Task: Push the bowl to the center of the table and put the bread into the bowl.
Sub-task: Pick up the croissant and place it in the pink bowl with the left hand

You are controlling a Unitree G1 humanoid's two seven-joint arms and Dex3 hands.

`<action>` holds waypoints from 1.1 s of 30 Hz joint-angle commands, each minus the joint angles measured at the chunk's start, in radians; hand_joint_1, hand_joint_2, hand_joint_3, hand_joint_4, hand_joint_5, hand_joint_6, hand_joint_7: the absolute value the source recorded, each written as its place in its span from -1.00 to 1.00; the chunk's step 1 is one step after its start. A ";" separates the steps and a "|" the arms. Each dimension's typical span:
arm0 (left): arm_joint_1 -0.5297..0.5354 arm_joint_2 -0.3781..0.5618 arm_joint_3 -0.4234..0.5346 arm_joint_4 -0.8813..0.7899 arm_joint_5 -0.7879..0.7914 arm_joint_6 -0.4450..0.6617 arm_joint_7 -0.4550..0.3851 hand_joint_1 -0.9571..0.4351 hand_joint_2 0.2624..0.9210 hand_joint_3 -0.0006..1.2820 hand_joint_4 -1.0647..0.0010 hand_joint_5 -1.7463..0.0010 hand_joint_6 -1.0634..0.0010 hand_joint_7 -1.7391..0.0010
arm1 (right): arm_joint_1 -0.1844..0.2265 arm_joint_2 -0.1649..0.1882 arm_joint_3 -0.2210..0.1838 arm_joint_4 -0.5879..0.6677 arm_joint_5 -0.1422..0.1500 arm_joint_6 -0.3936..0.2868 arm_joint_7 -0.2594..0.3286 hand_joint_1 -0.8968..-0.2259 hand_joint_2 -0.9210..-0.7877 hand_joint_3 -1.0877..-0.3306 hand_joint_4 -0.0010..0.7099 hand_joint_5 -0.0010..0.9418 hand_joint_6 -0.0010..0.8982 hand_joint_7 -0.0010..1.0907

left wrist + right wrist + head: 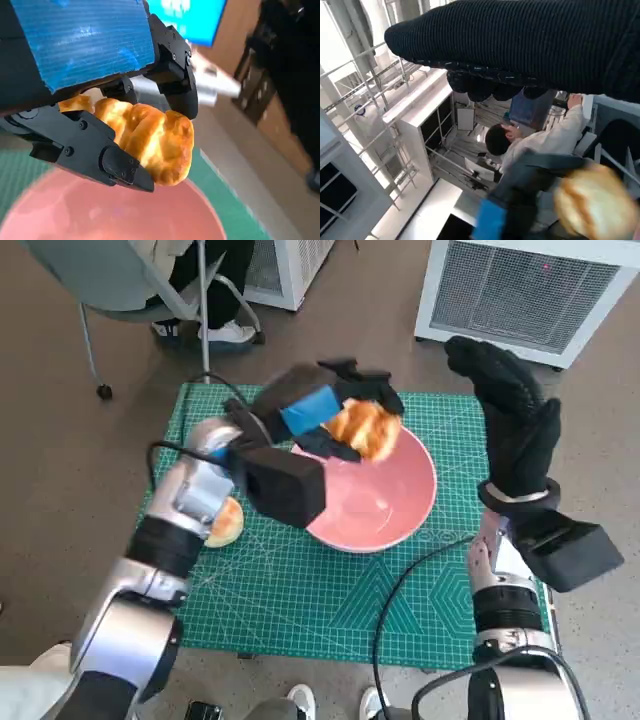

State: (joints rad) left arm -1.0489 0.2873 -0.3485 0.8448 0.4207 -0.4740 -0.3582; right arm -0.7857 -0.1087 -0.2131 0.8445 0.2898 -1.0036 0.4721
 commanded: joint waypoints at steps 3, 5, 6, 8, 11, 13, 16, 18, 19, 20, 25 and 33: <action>-0.047 -0.001 -0.047 0.053 0.028 0.039 -0.110 0.08 0.98 -0.78 0.48 0.62 0.58 0.13 | 0.034 0.000 0.003 -0.013 -0.008 0.004 -0.009 -0.21 -1.00 -0.04 0.08 -1.00 -0.59 -0.28; -0.046 0.007 -0.056 0.051 0.030 0.037 -0.140 0.03 0.99 -0.82 0.59 0.77 0.67 0.27 | 0.034 -0.001 0.003 -0.014 -0.010 0.002 -0.011 -0.20 -1.00 -0.04 0.08 -1.00 -0.58 -0.29; -0.044 0.011 -0.060 0.048 0.031 0.035 -0.151 -0.01 0.99 -0.84 0.65 0.83 0.73 0.33 | 0.035 -0.001 0.003 -0.014 -0.011 0.002 -0.012 -0.20 -1.00 -0.04 0.08 -1.00 -0.58 -0.29; -0.032 0.026 -0.060 0.032 0.028 0.020 -0.164 -0.05 1.00 -0.85 0.72 0.89 0.79 0.39 | 0.035 -0.002 0.003 -0.015 -0.013 -0.001 -0.014 -0.20 -1.00 -0.05 0.07 -1.00 -0.58 -0.29; -0.010 0.041 -0.052 0.008 0.021 0.002 -0.160 -0.13 1.00 -0.86 0.82 0.95 0.89 0.45 | 0.034 -0.003 0.002 -0.013 -0.016 -0.004 -0.018 -0.19 -1.00 -0.06 0.07 -1.00 -0.58 -0.30; 0.012 0.056 -0.039 -0.019 0.011 -0.014 -0.148 -0.19 1.00 -0.85 0.90 0.98 0.95 0.49 | 0.032 -0.003 0.001 -0.008 -0.019 -0.007 -0.020 -0.17 -1.00 -0.07 0.07 -1.00 -0.59 -0.31; 0.043 0.086 -0.017 -0.073 -0.004 -0.035 -0.141 -0.22 1.00 -0.85 0.97 0.99 0.98 0.53 | 0.031 -0.003 0.001 -0.007 -0.022 -0.010 -0.023 -0.16 -1.00 -0.08 0.07 -1.00 -0.59 -0.31; 0.064 0.108 0.000 -0.113 -0.016 -0.044 -0.141 -0.24 1.00 -0.85 0.98 1.00 0.99 0.55 | 0.030 -0.004 0.001 -0.006 -0.021 -0.011 -0.022 -0.16 -1.00 -0.08 0.07 -1.00 -0.59 -0.32; 0.072 0.116 0.008 -0.130 -0.022 -0.046 -0.142 -0.24 1.00 -0.85 0.99 1.00 0.99 0.57 | 0.030 -0.004 0.000 -0.006 -0.021 -0.011 -0.022 -0.16 -1.00 -0.09 0.07 -1.00 -0.59 -0.32; 0.085 0.129 0.020 -0.154 -0.033 -0.047 -0.147 -0.25 1.00 -0.85 0.99 1.00 0.99 0.57 | 0.031 -0.004 0.000 -0.007 -0.019 -0.011 -0.021 -0.16 -1.00 -0.09 0.07 -1.00 -0.59 -0.32; 0.151 0.199 0.086 -0.285 -0.094 -0.019 -0.183 -0.25 1.00 -0.86 1.00 1.00 0.93 0.68 | 0.031 -0.006 -0.001 -0.009 -0.012 -0.006 -0.017 -0.16 -1.00 -0.09 0.06 -1.00 -0.58 -0.33; 0.293 0.319 0.204 -0.547 -0.173 0.091 -0.235 -0.13 1.00 -0.92 0.94 0.99 0.74 0.86 | 0.029 -0.008 -0.003 -0.005 -0.004 -0.002 -0.010 -0.15 -1.00 -0.09 0.06 -1.00 -0.58 -0.34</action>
State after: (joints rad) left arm -0.8076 0.5610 -0.1847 0.3937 0.2758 -0.4235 -0.5737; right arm -0.7726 -0.1142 -0.2150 0.8288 0.2768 -1.0164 0.4564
